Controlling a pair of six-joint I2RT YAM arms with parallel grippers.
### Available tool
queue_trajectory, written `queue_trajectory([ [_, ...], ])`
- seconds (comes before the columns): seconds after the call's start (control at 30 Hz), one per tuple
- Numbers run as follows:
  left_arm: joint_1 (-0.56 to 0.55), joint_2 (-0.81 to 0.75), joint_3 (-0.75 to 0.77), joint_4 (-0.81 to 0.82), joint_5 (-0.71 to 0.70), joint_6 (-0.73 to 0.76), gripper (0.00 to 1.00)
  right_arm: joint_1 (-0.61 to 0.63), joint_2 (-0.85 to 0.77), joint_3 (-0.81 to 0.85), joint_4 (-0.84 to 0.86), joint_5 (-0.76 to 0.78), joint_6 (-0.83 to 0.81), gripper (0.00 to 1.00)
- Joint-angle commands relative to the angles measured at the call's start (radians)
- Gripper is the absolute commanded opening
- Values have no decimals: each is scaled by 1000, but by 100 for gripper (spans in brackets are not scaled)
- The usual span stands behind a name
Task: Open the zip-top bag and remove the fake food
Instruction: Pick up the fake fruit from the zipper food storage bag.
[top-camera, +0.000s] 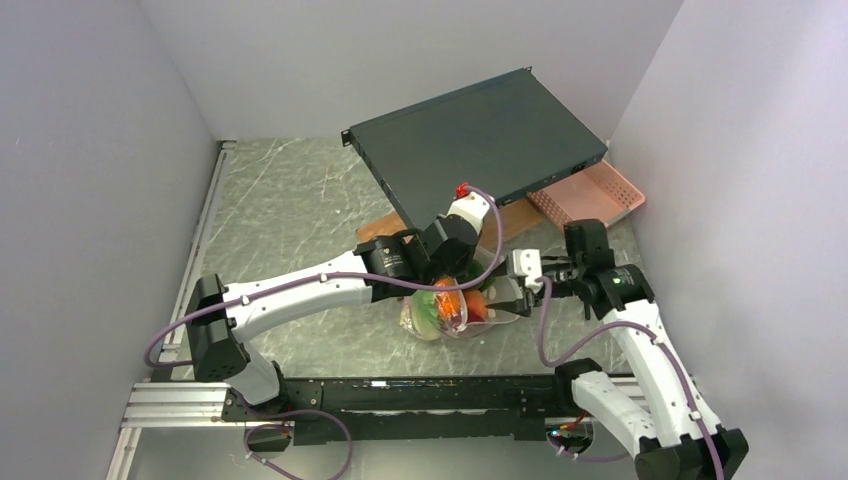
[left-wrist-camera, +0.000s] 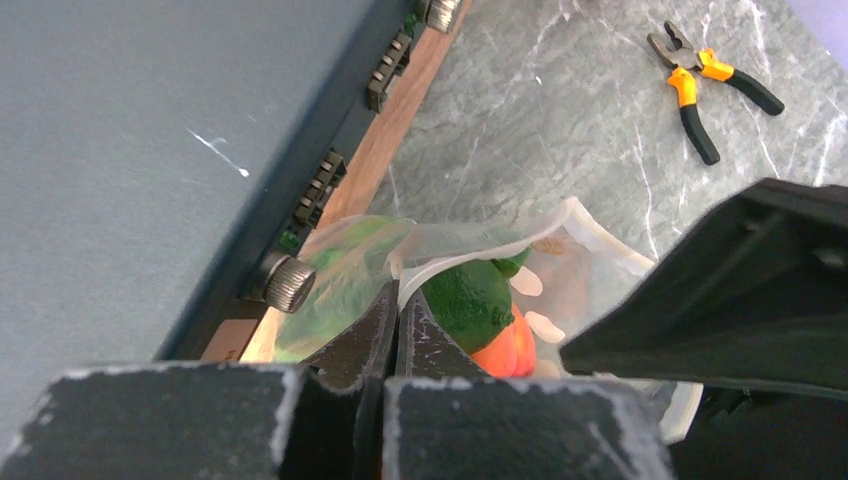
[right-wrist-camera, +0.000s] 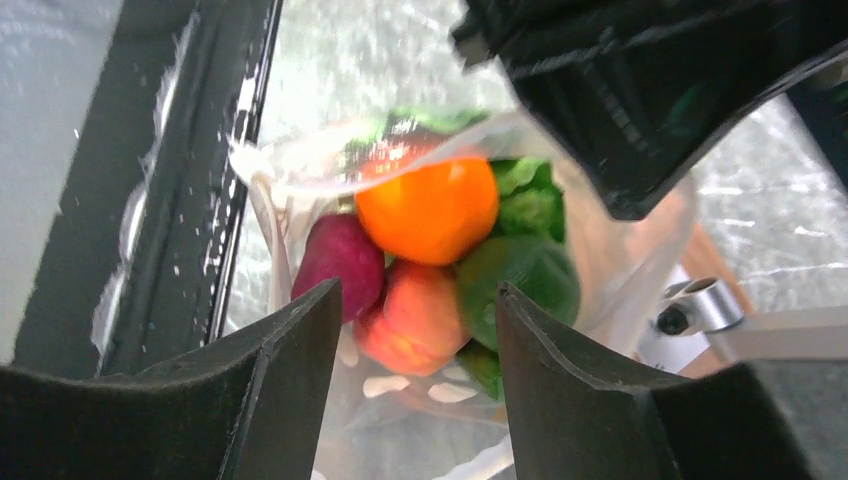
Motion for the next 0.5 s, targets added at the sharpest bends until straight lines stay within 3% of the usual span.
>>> queue_trajectory([
  [0.0, 7, -54, -21, 79, 45, -20, 0, 57, 22, -69, 121, 117, -171, 59],
  [0.1, 7, -70, -41, 95, 54, -17, 0, 97, 61, -86, 233, 196, -159, 61],
  [0.23, 9, -83, -62, 114, 87, -9, 0, 116, 94, -115, 364, 281, -203, 74],
  [0.47, 17, -97, -88, 152, 132, 5, 0, 162, 153, -130, 419, 355, -330, 82],
])
